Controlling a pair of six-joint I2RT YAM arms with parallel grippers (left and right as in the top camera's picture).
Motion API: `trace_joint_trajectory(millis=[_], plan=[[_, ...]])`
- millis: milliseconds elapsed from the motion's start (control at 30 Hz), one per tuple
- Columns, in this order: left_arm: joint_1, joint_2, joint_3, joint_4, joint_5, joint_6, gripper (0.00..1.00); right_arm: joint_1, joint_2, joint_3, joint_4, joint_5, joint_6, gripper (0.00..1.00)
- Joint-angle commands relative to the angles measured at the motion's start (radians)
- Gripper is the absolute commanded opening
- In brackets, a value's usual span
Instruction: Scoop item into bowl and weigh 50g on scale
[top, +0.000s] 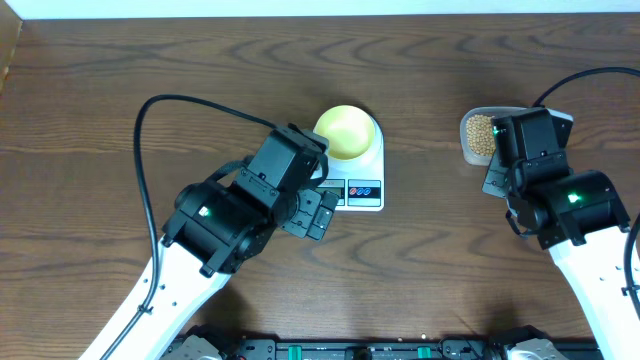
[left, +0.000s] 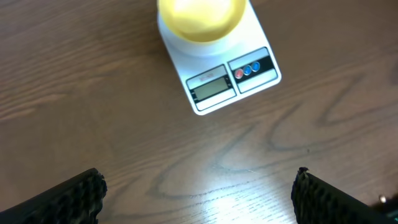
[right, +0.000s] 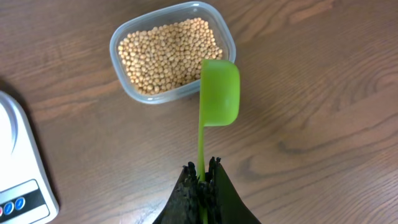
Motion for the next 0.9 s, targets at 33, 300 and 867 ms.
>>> trace_joint_trajectory(millis=[33,300,867], plan=[[0.003,0.006,0.021,-0.012,0.111,0.053,0.98,-0.037,0.019,0.014,0.01,0.045,-0.003,0.01],[0.003,0.006,0.021,-0.03,0.169,0.053,0.98,-0.108,0.051,0.014,0.024,0.051,-0.006,0.01],[0.003,0.006,0.021,-0.029,0.169,0.052,0.98,-0.148,0.062,0.013,0.031,0.049,-0.05,0.01]])
